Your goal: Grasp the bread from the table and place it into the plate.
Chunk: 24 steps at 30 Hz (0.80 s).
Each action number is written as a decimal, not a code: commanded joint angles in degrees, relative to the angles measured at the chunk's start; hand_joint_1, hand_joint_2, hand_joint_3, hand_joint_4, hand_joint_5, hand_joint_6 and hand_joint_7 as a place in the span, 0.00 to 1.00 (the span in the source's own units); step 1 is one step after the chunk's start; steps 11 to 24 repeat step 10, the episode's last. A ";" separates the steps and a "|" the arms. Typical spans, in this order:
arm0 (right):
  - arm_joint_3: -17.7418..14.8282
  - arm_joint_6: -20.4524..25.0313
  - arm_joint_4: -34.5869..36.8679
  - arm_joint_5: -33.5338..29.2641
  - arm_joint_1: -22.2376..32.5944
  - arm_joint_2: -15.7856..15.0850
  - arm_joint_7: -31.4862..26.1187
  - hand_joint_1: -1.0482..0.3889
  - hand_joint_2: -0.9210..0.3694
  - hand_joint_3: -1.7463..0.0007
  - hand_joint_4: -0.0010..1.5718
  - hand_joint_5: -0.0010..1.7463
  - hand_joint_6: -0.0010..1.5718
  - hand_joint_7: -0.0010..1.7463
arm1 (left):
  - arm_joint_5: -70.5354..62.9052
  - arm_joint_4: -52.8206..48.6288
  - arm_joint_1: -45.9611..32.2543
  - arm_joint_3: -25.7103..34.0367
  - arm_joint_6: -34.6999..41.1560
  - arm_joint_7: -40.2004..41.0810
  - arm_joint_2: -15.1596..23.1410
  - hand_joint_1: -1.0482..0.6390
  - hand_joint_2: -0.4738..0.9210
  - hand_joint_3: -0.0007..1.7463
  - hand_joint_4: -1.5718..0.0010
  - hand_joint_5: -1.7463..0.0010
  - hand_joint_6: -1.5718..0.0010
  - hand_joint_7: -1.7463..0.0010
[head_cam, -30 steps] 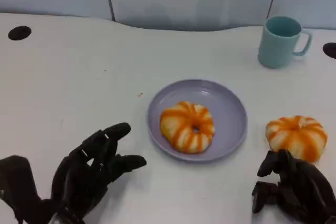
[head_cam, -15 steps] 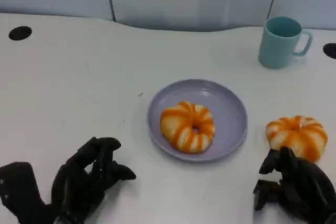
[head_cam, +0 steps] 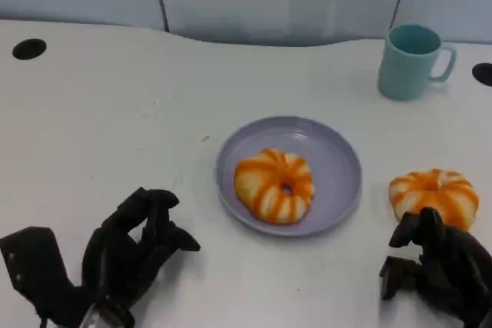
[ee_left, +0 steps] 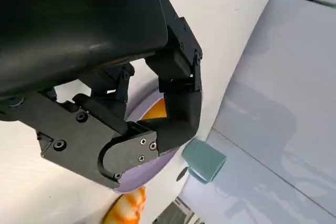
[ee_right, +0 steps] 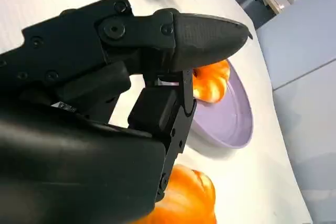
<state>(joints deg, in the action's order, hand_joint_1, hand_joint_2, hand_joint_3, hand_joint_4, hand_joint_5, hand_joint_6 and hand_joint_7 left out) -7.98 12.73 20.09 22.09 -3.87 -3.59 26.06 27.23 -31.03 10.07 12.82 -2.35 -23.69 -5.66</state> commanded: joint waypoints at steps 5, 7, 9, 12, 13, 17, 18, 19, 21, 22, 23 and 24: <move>-0.37 0.50 2.07 -0.76 0.80 -0.51 -0.76 0.41 0.00 0.75 0.86 0.63 0.77 0.60 | -2.23 -0.48 0.15 -0.24 -0.72 -0.95 1.51 0.36 0.71 0.55 0.51 0.08 0.54 0.25; -0.39 0.70 1.94 -0.64 0.79 -0.42 -0.94 0.41 0.00 0.76 0.86 0.63 0.77 0.59 | -2.69 -0.48 0.12 -0.30 -0.78 -0.75 1.54 0.36 0.70 0.55 0.51 0.08 0.54 0.25; -0.06 -0.42 2.37 -1.09 0.87 -0.59 -0.42 0.41 0.00 0.75 0.86 0.63 0.78 0.59 | -2.78 -1.28 0.18 -0.16 -1.52 -1.36 1.51 0.36 0.71 0.54 0.52 0.09 0.55 0.25; 0.05 -0.77 2.51 -1.24 0.89 -0.65 -0.28 0.41 0.00 0.74 0.86 0.63 0.77 0.59 | -2.82 -1.56 0.22 -0.10 -1.77 -1.57 1.50 0.36 0.71 0.54 0.53 0.08 0.55 0.25; 0.05 -0.77 2.51 -1.24 0.89 -0.65 -0.28 0.41 0.00 0.74 0.86 0.63 0.77 0.59 | -2.82 -1.56 0.22 -0.10 -1.77 -1.57 1.50 0.36 0.71 0.54 0.53 0.08 0.55 0.25; 0.05 -0.77 2.51 -1.24 0.89 -0.65 -0.28 0.41 0.00 0.74 0.86 0.63 0.77 0.59 | -2.82 -1.56 0.22 -0.10 -1.77 -1.57 1.50 0.36 0.71 0.54 0.53 0.08 0.55 0.25; 0.05 -0.77 2.51 -1.24 0.89 -0.65 -0.28 0.41 0.00 0.74 0.86 0.63 0.77 0.59 | -2.82 -1.56 0.22 -0.10 -1.77 -1.57 1.50 0.36 0.71 0.54 0.53 0.08 0.55 0.25; 0.05 -0.77 2.51 -1.24 0.89 -0.65 -0.28 0.41 0.00 0.74 0.86 0.63 0.77 0.59 | -2.82 -1.56 0.22 -0.10 -1.77 -1.57 1.50 0.36 0.71 0.54 0.53 0.08 0.55 0.25; 0.05 -0.77 2.51 -1.24 0.89 -0.65 -0.28 0.41 0.00 0.74 0.86 0.63 0.77 0.59 | -2.82 -1.56 0.22 -0.10 -1.77 -1.57 1.50 0.36 0.71 0.54 0.53 0.08 0.55 0.25; 0.05 -0.77 2.51 -1.24 0.89 -0.65 -0.28 0.41 0.00 0.74 0.86 0.63 0.77 0.59 | -2.82 -1.56 0.22 -0.10 -1.77 -1.57 1.50 0.36 0.71 0.54 0.53 0.08 0.55 0.25; 0.05 -0.77 2.51 -1.24 0.89 -0.65 -0.28 0.41 0.00 0.74 0.86 0.63 0.77 0.59 | -2.82 -1.56 0.22 -0.10 -1.77 -1.57 1.50 0.36 0.71 0.54 0.53 0.08 0.55 0.25; 0.05 -0.77 2.51 -1.24 0.89 -0.65 -0.28 0.41 0.00 0.74 0.86 0.63 0.77 0.59 | -2.82 -1.56 0.22 -0.10 -1.77 -1.57 1.50 0.36 0.71 0.54 0.53 0.08 0.55 0.25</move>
